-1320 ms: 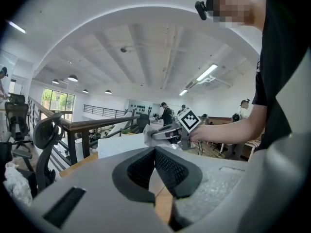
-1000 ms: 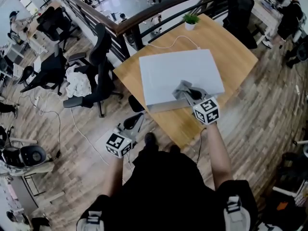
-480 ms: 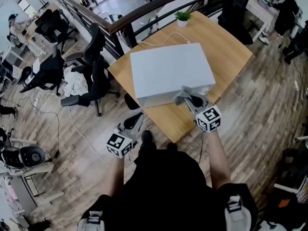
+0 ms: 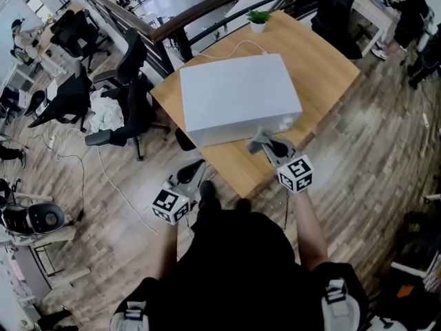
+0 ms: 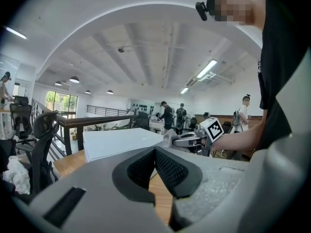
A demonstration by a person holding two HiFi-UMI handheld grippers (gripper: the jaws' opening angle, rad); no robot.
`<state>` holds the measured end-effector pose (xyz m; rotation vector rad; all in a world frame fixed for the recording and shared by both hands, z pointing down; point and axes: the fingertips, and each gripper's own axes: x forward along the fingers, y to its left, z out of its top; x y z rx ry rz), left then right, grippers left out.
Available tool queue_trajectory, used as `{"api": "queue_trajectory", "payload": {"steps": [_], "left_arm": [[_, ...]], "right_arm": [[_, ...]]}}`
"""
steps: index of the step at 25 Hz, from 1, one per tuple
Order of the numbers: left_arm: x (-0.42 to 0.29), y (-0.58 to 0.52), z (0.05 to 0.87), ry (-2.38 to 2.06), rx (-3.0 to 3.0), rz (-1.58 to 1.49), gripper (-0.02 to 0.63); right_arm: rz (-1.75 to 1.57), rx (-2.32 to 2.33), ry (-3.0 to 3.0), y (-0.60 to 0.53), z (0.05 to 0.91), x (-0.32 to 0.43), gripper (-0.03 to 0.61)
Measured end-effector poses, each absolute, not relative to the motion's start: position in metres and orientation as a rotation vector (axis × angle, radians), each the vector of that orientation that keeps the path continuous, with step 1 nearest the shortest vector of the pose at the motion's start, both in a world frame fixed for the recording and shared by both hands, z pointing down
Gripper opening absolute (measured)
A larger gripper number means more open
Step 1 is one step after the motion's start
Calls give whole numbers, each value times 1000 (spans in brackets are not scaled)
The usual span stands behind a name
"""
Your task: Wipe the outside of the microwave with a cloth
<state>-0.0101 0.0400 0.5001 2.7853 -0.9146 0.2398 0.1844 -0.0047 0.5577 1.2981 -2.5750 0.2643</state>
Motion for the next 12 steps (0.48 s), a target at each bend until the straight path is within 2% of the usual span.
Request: {"api": "queue_trajectory", "payload": {"steps": [12], "left_arm": [[17, 52, 500, -884, 2816, 263, 2]], "right_arm": [[282, 1275, -2591, 29, 581, 186, 14]]}}
